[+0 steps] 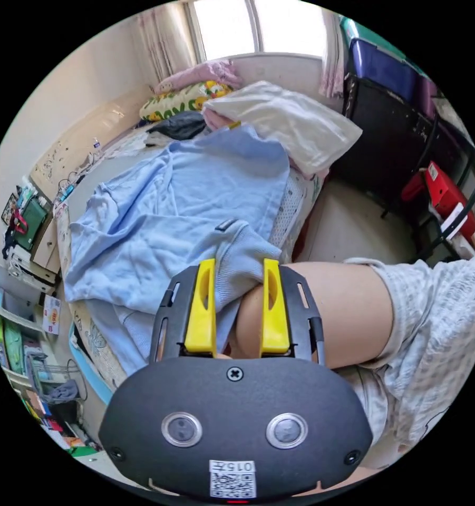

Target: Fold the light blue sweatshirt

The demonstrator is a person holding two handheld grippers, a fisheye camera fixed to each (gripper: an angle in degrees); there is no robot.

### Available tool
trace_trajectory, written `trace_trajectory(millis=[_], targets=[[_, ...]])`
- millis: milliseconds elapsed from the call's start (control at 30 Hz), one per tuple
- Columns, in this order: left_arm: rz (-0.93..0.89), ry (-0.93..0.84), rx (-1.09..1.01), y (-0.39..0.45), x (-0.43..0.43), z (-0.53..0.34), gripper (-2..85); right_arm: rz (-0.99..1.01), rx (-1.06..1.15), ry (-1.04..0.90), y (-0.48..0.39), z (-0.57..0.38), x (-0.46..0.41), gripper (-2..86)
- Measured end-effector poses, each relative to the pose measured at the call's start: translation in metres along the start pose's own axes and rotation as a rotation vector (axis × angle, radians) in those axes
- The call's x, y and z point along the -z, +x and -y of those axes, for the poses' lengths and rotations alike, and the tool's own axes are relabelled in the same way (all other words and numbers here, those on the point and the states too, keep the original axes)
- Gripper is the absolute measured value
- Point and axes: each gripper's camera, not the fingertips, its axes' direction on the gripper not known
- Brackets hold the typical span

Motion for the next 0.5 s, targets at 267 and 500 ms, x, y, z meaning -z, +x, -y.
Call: trace_trajectory(millis=[267, 500], targets=[[-0.358, 0.731, 0.596, -0.208, 0.137, -0.125, 6.1, 0.105, 0.016, -0.106, -0.009, -0.216, -0.057, 6.6], [-0.182, 1.003, 0.844, -0.28, 0.18, -0.227, 6.2, 0.078, 0.168, -0.469, -0.076, -0.207, -0.235, 12.2]])
